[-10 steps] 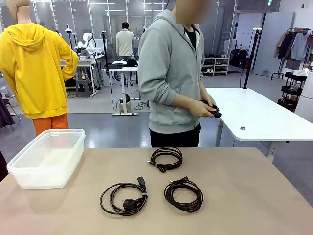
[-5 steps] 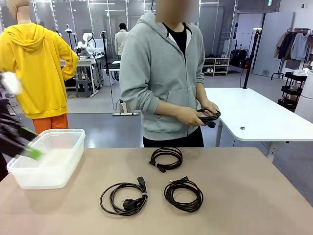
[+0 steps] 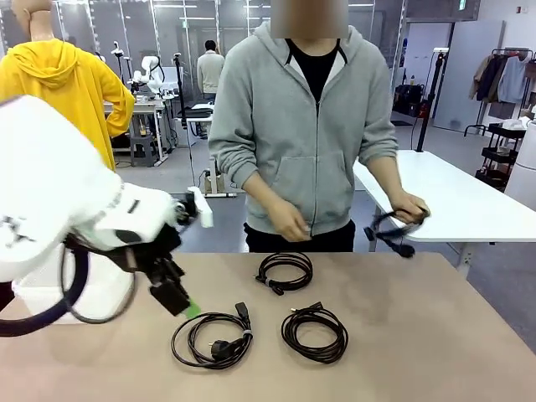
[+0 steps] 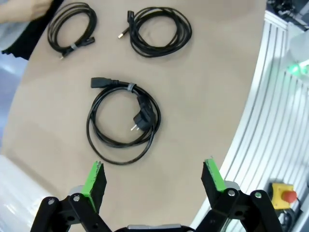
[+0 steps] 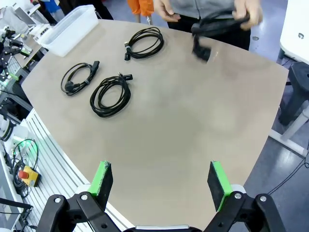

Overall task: Organize and store the cables.
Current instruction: Place the Power Cable into the Organizing box.

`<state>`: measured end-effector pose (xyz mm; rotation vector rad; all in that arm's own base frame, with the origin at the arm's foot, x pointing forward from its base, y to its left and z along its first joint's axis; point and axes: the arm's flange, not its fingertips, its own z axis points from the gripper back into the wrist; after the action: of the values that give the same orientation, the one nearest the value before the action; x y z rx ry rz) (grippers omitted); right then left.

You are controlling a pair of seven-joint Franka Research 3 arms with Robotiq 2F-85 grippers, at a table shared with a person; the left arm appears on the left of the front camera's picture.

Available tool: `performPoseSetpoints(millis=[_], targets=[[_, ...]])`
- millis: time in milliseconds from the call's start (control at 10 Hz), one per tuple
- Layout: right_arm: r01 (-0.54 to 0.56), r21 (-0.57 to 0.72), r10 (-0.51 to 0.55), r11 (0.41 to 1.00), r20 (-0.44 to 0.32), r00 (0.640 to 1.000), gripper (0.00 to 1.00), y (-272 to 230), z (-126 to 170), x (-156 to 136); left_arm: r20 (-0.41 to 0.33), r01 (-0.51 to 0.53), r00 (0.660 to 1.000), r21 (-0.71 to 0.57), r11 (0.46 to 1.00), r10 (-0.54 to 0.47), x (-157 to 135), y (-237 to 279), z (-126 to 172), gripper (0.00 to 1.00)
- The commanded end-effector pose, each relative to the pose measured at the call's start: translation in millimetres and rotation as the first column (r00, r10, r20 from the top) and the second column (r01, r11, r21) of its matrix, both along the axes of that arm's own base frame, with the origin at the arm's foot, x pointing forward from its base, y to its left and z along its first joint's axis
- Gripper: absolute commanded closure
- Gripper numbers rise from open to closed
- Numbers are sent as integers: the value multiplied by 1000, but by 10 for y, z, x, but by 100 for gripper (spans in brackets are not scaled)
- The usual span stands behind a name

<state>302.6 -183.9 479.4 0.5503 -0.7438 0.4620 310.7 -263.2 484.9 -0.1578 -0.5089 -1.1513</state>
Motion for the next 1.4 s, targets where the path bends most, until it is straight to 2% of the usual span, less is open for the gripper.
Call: performPoseSetpoints(millis=[0,100,600,700,800,900,1000,1200,1300], targets=[[-16,1,16,1000,17,1000,0,-13,4,8,0,-28,1000,-5,1000,28,98,-81,-18,0],[-16,1,16,1000,17,1000,0,-13,4,8,0,0,1000,0,1000,0,0,0,0,0],[-16,1,16,1000,17,1000,0,-13,4,8,2,-9,1000,-7,1000,9,45,-37,10,0],[-16,1,16,1000,17,1000,0,-13,4,8,-10,-255,967,7,967,255,168,-230,-46,0],[-16,1,16,1000,17,1000,0,-13,4,8,-110,-276,956,-46,960,270,264,-490,-65,0],[-16,1,16,1000,17,1000,0,-13,4,8,-170,-347,926,-42,937,336,334,-683,-53,0],[-16,1,16,1000,17,1000,0,-13,4,8,-167,-422,892,20,906,419,380,-845,-62,0],[-16,1,16,1000,17,1000,0,-13,4,8,-227,-585,764,150,797,604,540,-1069,-160,0],[-16,1,16,1000,17,1000,0,-13,4,8,-278,-679,663,167,715,695,653,-1179,-259,0]])
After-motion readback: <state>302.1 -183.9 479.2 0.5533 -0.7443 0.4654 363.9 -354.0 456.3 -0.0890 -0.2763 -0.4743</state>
